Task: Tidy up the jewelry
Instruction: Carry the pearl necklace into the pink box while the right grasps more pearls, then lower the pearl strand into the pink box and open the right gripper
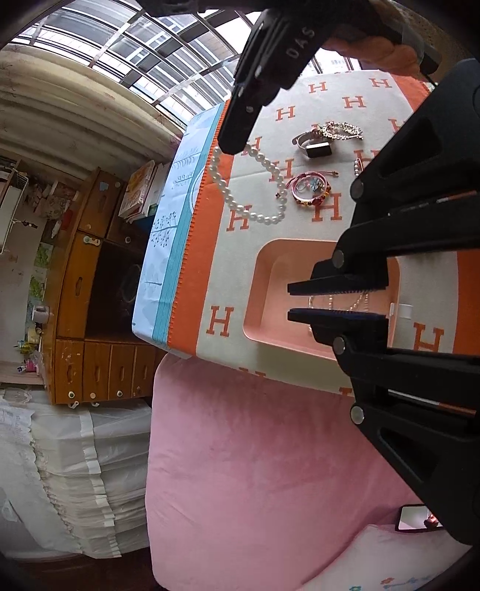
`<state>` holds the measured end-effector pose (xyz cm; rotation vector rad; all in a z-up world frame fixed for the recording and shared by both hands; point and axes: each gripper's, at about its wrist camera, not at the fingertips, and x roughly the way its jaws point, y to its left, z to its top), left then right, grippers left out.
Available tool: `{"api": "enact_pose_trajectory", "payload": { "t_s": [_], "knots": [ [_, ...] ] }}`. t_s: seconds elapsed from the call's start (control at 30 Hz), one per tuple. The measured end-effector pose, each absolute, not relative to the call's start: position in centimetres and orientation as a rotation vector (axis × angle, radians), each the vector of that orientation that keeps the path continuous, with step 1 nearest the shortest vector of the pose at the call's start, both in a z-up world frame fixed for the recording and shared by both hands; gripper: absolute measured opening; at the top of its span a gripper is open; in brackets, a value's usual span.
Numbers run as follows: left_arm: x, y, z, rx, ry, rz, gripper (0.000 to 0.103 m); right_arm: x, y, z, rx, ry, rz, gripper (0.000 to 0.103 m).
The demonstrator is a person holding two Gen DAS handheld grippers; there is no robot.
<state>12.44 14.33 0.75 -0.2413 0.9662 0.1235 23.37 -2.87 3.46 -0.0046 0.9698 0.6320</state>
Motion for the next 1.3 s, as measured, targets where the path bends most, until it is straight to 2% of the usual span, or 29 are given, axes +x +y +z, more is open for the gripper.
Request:
{"api": "enact_pose_trajectory", "payload": {
  "t_s": [0.03, 0.1, 0.17, 0.2, 0.47, 0.77, 0.83, 0.97, 1.3],
  "knots": [
    [12.2, 14.3, 0.2, -0.239, 0.966, 0.140, 0.012, 23.1, -2.5, 3.7, 0.005, 0.970, 0.636, 0.007],
    [11.6, 14.4, -1.2, -0.241, 0.969, 0.174, 0.029, 22.6, -1.8, 4.2, 0.021, 0.968, 0.648, 0.007],
    [11.0, 14.3, -2.5, -0.250, 0.969, 0.191, 0.043, 22.1, -1.0, 4.5, 0.018, 0.967, 0.664, 0.007],
    [10.6, 14.3, -3.2, -0.255, 0.968, 0.195, 0.047, 21.8, -0.5, 4.5, 0.015, 0.968, 0.671, 0.007],
    [8.2, 13.2, -7.6, -0.249, 0.996, 0.219, 0.048, 20.4, 2.4, 2.7, 0.009, 0.998, 0.695, 0.007],
    [6.4, 12.2, -9.9, -0.244, 1.036, 0.188, 0.048, 19.5, 5.1, -2.7, -0.054, 1.079, 0.698, 0.008],
    [6.2, 12.1, -10.1, -0.247, 1.041, 0.191, 0.048, 19.2, 5.3, -3.6, -0.065, 1.090, 0.696, 0.011],
    [5.9, 11.7, -10.5, -0.229, 1.046, 0.199, 0.048, 19.0, 4.7, -4.8, -0.052, 1.078, 0.683, 0.041],
    [5.3, 10.7, -9.4, -0.247, 1.009, 0.149, 0.048, 15.7, -0.2, -4.4, -0.042, 0.990, 0.620, 0.041]
  ]
}}
